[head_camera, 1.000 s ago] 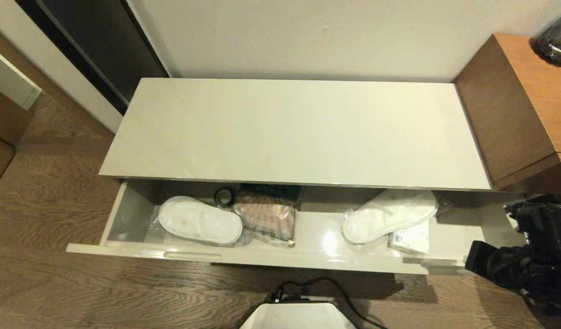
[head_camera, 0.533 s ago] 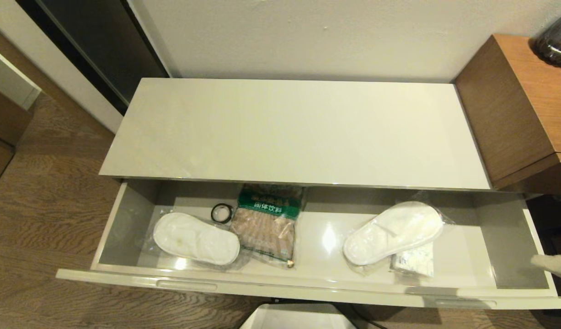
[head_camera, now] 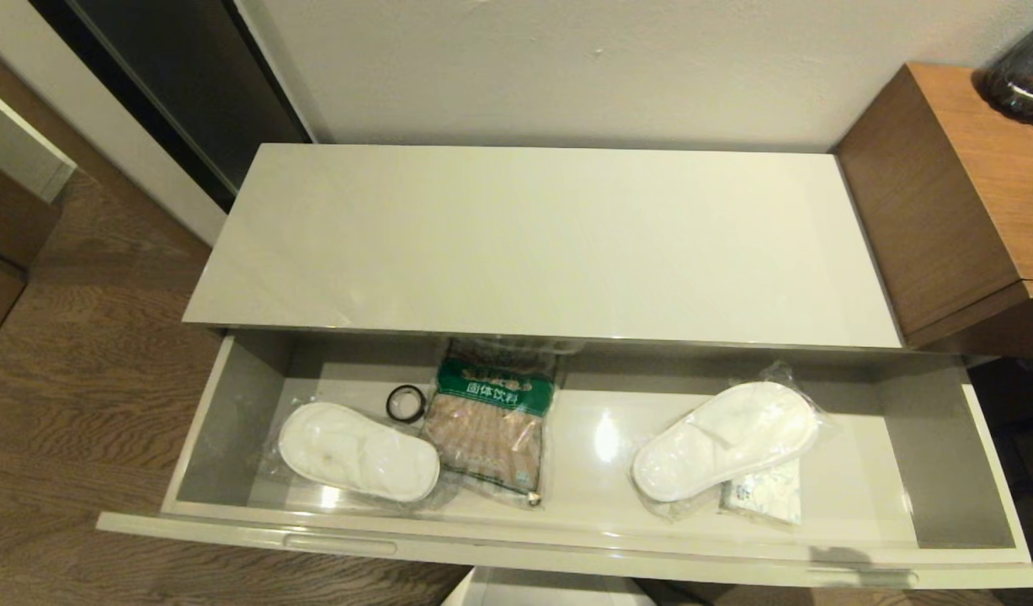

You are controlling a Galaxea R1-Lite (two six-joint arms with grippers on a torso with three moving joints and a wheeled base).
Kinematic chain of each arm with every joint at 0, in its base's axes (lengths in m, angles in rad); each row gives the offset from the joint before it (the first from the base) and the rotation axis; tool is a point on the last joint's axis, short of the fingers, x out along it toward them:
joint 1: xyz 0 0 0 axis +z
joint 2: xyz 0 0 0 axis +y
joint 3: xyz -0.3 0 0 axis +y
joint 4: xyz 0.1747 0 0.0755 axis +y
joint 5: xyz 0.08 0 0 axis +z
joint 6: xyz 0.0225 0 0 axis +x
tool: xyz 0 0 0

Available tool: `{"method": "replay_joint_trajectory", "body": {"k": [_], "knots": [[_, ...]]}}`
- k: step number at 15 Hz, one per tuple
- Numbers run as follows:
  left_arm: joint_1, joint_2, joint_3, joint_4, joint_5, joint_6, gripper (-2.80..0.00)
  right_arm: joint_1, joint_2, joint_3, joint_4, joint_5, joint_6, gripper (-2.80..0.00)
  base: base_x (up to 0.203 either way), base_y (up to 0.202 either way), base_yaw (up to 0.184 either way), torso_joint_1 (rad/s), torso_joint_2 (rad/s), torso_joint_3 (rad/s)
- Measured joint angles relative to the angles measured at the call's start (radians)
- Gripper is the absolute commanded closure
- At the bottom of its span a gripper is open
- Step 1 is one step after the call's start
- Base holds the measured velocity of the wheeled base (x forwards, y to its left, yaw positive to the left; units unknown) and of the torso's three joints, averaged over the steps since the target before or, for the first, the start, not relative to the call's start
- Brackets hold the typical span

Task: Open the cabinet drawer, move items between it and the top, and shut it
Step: Take out the disposable slippers from the drawer

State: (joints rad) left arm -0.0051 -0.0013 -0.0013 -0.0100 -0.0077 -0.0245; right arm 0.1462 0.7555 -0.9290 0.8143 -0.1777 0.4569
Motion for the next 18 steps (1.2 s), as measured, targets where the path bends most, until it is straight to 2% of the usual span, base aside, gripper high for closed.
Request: {"method": "replay_joint_trajectory", "body": {"k": [4,6,9,11,14,16,18], "knots": [[-0.001,0.000,0.000,0.000,0.000,0.000,0.00,0.003,0.109,-0.107,-0.036,-0.047,-0.023,0.00,0.000,0.000,0.000,0.000,0.00,0.000],[-0.001,0.000,0.000,0.000,0.000,0.000,0.00,0.010,0.147,-0.098,-0.068,-0.047,-0.115,0.00,0.000,0.000,0.000,0.000,0.00,0.000],[-0.001,0.000,0.000,0.000,0.000,0.000,0.00,0.052,0.210,-0.015,-0.130,-0.008,-0.258,0.00,0.000,0.000,0.000,0.000,0.00,0.000],[0.000,0.000,0.000,0.000,0.000,0.001,0.00,0.081,0.302,0.069,-0.290,0.008,-0.328,0.00,0.000,0.000,0.000,0.000,0.00,0.000],[-0.001,0.000,0.000,0.000,0.000,0.000,0.00,0.102,0.498,0.224,-0.625,-0.008,-0.484,0.00,0.000,0.000,0.000,0.000,0.00,0.000],[-0.001,0.000,0.000,0.000,0.000,0.000,0.00,0.147,0.615,0.296,-0.793,-0.116,-0.543,0.00,0.000,0.000,0.000,0.000,0.00,0.000],[0.000,0.000,0.000,0.000,0.000,0.000,0.00,0.187,0.680,0.313,-0.797,-0.279,-0.575,0.00,0.000,0.000,0.000,0.000,0.00,0.000]]}}
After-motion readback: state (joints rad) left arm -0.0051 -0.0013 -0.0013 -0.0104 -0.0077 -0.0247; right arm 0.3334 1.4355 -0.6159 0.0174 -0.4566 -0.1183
